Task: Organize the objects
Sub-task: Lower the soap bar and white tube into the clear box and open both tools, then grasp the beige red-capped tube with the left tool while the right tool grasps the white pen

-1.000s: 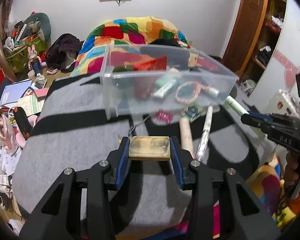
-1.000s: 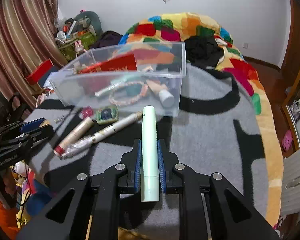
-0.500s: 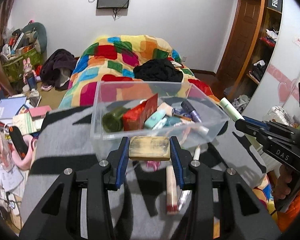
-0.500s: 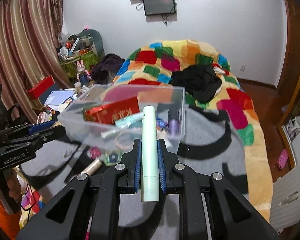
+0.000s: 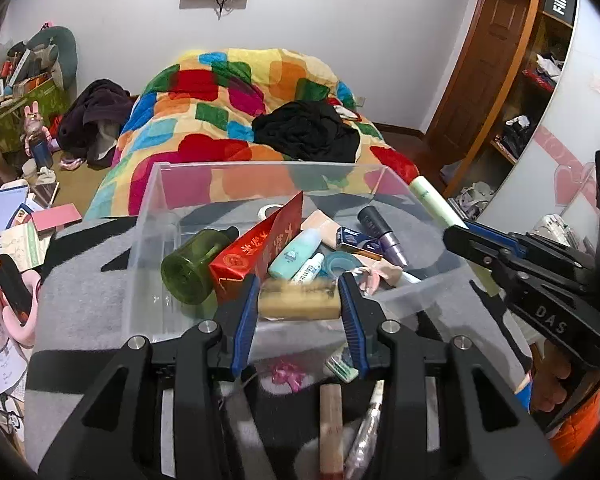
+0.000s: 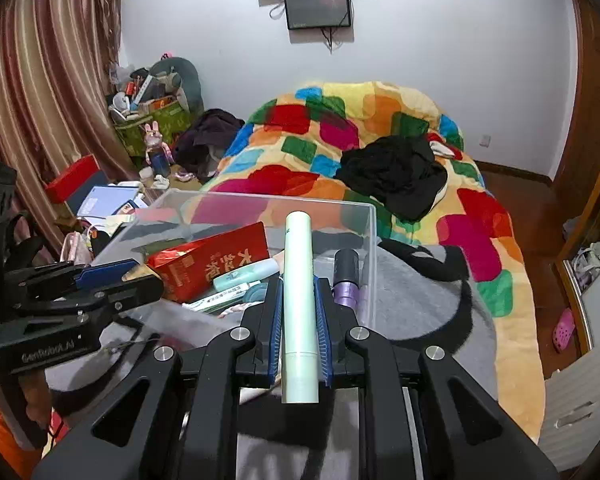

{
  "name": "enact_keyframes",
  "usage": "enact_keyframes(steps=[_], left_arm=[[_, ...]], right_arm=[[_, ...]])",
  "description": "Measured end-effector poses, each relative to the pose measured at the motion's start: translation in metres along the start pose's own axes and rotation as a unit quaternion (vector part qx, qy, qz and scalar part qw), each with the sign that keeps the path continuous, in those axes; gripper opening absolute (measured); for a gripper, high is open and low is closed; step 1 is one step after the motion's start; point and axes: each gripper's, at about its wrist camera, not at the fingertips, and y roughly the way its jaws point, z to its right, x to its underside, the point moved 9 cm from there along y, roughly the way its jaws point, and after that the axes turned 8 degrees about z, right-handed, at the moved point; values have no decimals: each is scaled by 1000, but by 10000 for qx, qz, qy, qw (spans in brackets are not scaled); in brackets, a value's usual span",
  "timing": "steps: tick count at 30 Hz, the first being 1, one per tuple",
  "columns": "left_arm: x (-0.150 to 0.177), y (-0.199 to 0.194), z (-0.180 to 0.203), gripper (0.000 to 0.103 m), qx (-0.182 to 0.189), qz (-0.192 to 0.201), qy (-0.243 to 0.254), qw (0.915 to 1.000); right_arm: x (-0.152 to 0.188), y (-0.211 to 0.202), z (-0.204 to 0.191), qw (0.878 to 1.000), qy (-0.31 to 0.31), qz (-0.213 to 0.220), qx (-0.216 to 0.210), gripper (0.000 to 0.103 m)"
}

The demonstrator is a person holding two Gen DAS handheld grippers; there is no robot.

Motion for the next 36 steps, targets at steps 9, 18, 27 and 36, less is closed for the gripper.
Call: enact_keyframes(steps=[9,18,27,36], left_arm=[[-1,16,-3,39,5,-127,-33,9999],[-1,14,-1,40,44,-175,-16,9998],[-11,-19,5,51,48,155,4,9999],[7,-51,0,57,-72,249,28,9997]], right_arm=[[5,42,-2,9994,-122,-328,58,14],[14,50,-10,9984,-284,-489,23,14],[7,23,-13,9992,-259,-297,-66,38],[26,-13,-27,9994,-63,-221,-271,63]])
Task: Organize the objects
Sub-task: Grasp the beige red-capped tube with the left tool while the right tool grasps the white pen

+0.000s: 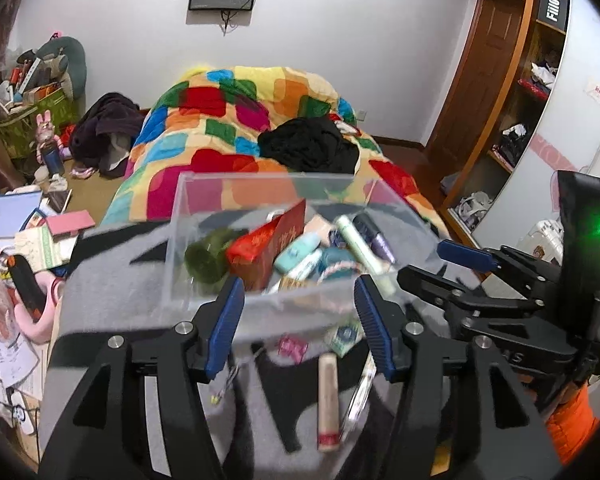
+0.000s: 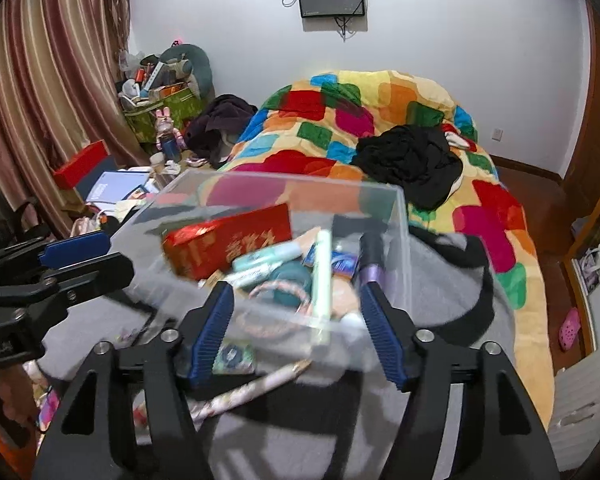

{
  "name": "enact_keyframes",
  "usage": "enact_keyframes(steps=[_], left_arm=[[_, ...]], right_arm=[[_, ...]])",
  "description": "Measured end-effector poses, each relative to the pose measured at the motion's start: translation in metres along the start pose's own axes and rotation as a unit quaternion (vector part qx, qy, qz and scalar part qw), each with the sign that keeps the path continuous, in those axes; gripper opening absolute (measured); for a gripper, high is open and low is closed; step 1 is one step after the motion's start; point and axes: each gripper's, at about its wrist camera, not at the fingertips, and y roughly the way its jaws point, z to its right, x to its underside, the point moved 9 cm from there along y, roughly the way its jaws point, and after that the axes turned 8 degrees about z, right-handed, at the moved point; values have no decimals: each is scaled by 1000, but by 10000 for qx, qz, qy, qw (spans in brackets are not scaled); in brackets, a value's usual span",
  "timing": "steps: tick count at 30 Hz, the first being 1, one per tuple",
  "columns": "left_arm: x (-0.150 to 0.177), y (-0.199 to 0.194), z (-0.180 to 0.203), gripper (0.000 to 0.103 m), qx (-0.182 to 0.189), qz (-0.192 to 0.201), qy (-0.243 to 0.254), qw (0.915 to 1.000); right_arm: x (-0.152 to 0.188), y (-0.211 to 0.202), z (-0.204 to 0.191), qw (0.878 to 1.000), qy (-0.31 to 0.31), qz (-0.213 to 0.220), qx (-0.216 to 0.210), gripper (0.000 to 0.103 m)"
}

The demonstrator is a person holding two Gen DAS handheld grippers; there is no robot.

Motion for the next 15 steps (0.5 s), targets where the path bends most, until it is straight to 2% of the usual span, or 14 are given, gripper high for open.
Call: enact_keyframes(steps=[4,10,15], left_arm=[[27,-5,-5,57,-126,-199,30,9997],[63,-9,-12,57,-255,-465,12,9986],[82,-10,-13,57,-235,-574,-38,9981]], right_arm=[[28,4,-15,9994,73,-301,-144,63],[72,34,-30,9947,287,-978,-160,65],[80,36,-38,9954,-285,-899,147,67]])
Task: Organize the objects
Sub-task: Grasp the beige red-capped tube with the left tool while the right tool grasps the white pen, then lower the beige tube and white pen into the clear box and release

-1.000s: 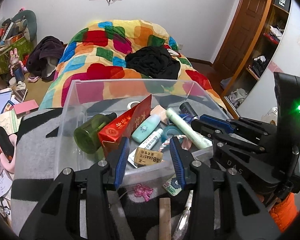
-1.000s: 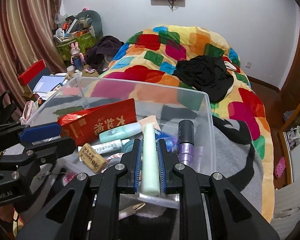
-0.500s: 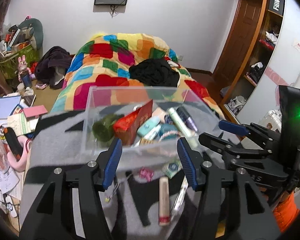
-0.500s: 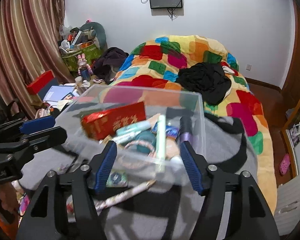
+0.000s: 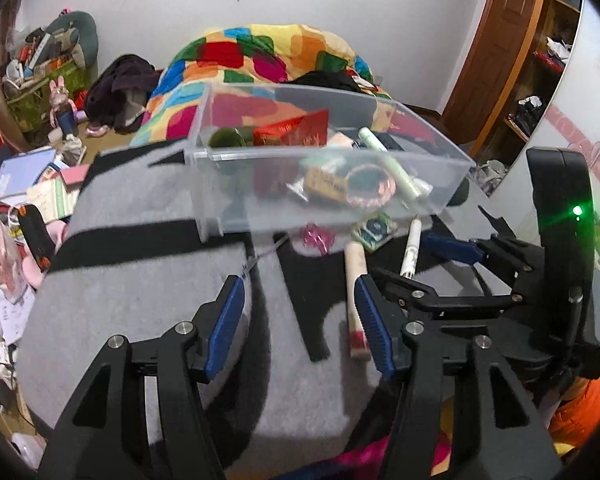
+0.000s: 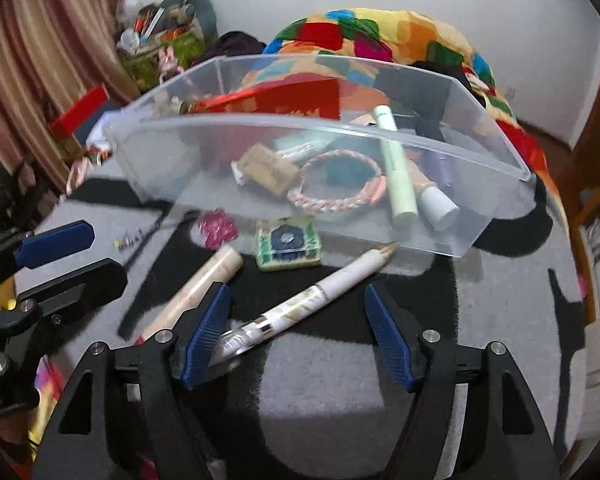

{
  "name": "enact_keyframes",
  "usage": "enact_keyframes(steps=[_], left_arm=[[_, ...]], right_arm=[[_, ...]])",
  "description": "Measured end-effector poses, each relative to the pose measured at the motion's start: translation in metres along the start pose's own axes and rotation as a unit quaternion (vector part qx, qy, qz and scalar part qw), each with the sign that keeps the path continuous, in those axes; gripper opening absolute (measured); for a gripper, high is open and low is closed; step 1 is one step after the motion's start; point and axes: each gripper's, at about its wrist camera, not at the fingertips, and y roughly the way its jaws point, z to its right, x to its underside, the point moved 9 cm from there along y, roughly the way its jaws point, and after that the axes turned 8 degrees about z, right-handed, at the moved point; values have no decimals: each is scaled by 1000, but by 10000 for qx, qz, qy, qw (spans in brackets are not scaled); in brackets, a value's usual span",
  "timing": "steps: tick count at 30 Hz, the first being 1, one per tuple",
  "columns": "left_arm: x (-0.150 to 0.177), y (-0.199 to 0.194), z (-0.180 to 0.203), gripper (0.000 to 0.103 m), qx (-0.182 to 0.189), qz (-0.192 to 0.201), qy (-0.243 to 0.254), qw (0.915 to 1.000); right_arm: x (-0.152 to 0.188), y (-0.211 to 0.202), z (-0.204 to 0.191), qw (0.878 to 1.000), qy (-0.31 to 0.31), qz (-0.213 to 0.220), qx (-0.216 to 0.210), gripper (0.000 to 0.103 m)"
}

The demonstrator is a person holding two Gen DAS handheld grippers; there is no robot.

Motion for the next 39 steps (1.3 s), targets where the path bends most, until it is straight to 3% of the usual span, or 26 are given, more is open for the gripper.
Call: enact_keyframes(steps=[5,12,16,21,29,39], left_arm=[[9,8,10,57,120,-124,75,9998],[12,22,32,57,226,-216,256,9992],[16,33,38,41,146,-280,383,9988],[18,32,45,14,59,-162,589,9981],[13,22,53,14,110,-26,647,9978],[-20,-6,57,14,270,452,499,9974]], right_arm=[[8,-8,9,10000,-74,-3,-50,58],[22,-29,24,9999,-83,105,-75,31],[27,-37,30,9999,0,160,-50,14],[30,-45,37,9995,186,243,-64,12],[25,-61,47,9985,304,442,-112,12],[-5,-90,46,9952,285,910,-236,10]])
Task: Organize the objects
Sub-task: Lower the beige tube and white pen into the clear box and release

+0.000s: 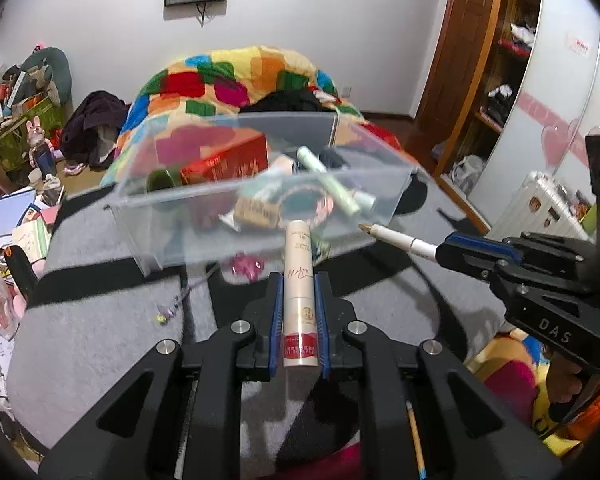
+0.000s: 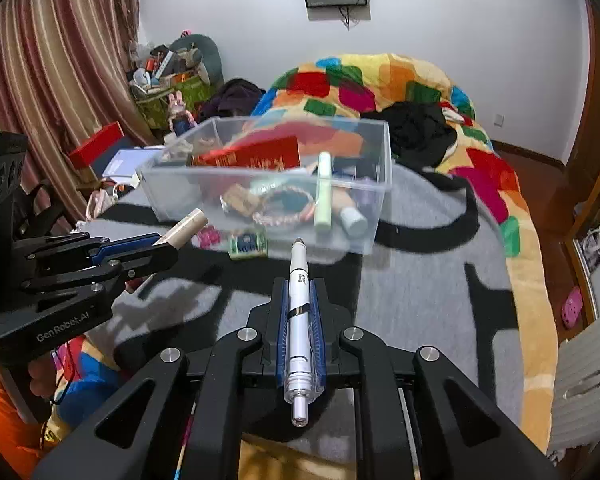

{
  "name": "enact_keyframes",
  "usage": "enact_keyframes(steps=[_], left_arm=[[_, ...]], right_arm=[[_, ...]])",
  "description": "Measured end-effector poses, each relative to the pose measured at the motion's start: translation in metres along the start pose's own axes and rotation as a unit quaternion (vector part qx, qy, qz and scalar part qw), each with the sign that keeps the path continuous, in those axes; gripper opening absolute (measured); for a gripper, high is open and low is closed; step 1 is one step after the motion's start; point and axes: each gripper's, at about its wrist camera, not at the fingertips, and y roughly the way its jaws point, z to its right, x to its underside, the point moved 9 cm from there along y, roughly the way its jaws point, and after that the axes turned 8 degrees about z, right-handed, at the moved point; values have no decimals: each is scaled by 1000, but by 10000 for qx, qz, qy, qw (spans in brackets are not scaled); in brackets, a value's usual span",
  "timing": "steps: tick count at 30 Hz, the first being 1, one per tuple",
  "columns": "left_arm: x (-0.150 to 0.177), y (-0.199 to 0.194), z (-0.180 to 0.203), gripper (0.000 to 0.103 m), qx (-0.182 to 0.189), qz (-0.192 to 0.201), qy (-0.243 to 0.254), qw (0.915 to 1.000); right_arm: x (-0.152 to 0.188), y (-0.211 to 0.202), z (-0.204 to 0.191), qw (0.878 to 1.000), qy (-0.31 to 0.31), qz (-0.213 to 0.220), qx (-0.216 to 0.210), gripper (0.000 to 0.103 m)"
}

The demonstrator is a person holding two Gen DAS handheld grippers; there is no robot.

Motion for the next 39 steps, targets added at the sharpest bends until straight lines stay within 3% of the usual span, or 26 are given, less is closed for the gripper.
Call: enact_keyframes(steps=[15,24,39], left_arm=[[-59,-9,-19,14,-102,507,-163,9985],[-71,31,-32,14,187,90,-537,9983],[-77,82,-27,14,-109,-309,-180,9993]], right_arm=[[-54,-16,0,9980,-23,633,-65,10],[-86,20,9,9977,43,663,149,10],[-91,98,13,9995,115,162,227,10]])
